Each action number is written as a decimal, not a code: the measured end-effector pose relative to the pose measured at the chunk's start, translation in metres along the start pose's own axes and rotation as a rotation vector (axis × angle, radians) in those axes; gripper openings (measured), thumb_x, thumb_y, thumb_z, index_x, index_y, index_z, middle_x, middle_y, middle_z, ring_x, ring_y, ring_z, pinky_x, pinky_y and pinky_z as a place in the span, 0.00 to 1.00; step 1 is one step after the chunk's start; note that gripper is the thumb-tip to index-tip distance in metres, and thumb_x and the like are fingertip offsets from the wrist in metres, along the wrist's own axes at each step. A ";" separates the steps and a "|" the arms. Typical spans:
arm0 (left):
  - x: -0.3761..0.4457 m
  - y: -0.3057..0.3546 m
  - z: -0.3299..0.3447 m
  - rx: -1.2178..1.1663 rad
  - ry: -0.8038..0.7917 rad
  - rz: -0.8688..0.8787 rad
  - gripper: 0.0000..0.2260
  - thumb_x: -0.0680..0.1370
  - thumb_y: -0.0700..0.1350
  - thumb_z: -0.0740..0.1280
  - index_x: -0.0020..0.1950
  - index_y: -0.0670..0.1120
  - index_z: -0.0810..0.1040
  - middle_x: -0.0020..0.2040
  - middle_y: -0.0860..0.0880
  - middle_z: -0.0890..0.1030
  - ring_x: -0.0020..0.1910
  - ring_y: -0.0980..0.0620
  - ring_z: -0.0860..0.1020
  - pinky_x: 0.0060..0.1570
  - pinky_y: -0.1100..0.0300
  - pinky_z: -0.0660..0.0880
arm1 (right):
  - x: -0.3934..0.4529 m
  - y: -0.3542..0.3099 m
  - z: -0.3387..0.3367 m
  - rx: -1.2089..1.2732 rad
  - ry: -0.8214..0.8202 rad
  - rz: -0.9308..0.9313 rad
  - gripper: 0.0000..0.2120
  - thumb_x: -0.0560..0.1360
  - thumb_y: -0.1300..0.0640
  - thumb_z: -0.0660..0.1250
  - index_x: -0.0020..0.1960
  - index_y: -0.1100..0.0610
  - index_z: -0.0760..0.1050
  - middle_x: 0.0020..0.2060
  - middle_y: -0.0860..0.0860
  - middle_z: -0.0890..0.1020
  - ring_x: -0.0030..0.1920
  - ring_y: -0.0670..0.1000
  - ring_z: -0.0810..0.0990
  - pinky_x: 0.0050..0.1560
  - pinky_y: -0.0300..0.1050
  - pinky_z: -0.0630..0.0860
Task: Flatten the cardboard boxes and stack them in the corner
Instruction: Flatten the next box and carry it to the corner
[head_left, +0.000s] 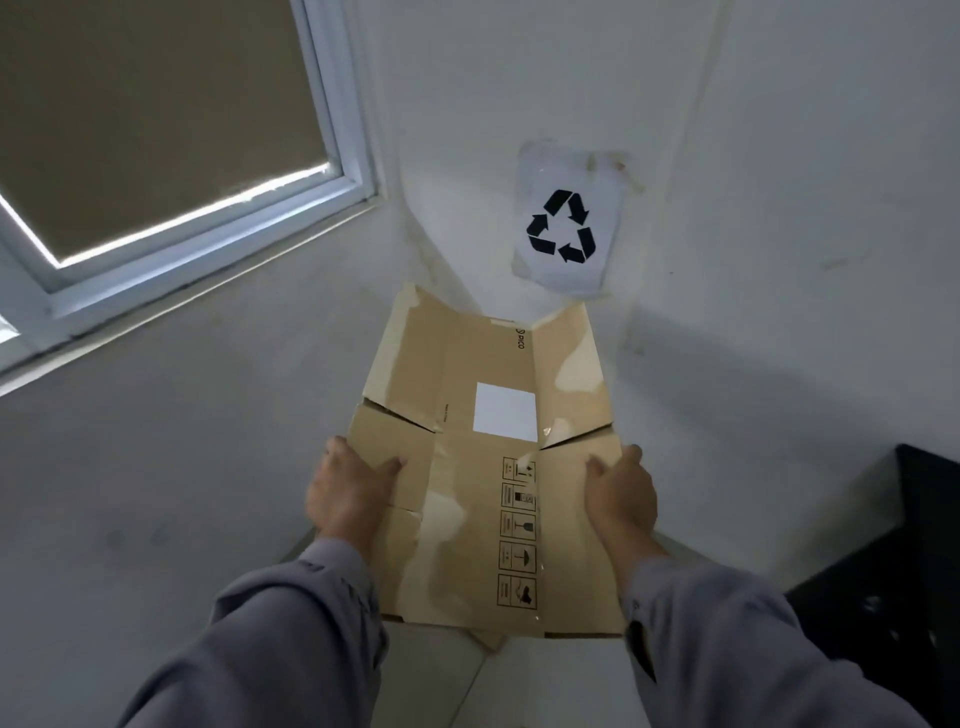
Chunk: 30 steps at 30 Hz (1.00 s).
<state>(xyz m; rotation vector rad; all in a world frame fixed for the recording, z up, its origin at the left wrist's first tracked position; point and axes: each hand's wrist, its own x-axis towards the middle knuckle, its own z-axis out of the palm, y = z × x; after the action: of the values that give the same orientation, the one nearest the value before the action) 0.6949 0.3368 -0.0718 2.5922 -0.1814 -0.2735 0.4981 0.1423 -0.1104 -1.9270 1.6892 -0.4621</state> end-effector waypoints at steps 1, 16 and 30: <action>0.011 0.003 0.001 0.003 -0.001 -0.007 0.29 0.69 0.63 0.73 0.57 0.45 0.68 0.54 0.43 0.77 0.53 0.39 0.78 0.44 0.49 0.73 | 0.007 -0.009 0.005 -0.007 -0.004 -0.005 0.19 0.80 0.49 0.61 0.63 0.61 0.66 0.53 0.61 0.81 0.52 0.62 0.80 0.40 0.47 0.70; 0.203 -0.002 0.031 0.036 -0.213 0.194 0.27 0.72 0.59 0.71 0.58 0.42 0.66 0.57 0.43 0.76 0.57 0.41 0.77 0.49 0.50 0.72 | 0.021 -0.093 0.127 -0.045 0.157 0.207 0.18 0.80 0.49 0.61 0.60 0.62 0.67 0.50 0.63 0.81 0.50 0.64 0.80 0.38 0.47 0.70; 0.282 -0.074 0.135 0.152 -0.328 0.295 0.27 0.73 0.60 0.70 0.59 0.42 0.66 0.58 0.42 0.76 0.57 0.41 0.76 0.46 0.52 0.70 | -0.013 -0.047 0.264 -0.093 0.252 0.403 0.17 0.80 0.50 0.59 0.60 0.63 0.66 0.44 0.63 0.81 0.42 0.63 0.81 0.34 0.44 0.66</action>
<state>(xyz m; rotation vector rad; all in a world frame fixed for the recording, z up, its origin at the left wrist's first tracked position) 0.9436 0.2834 -0.2684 2.6058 -0.7186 -0.5928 0.6856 0.2019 -0.2927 -1.5777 2.2325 -0.4894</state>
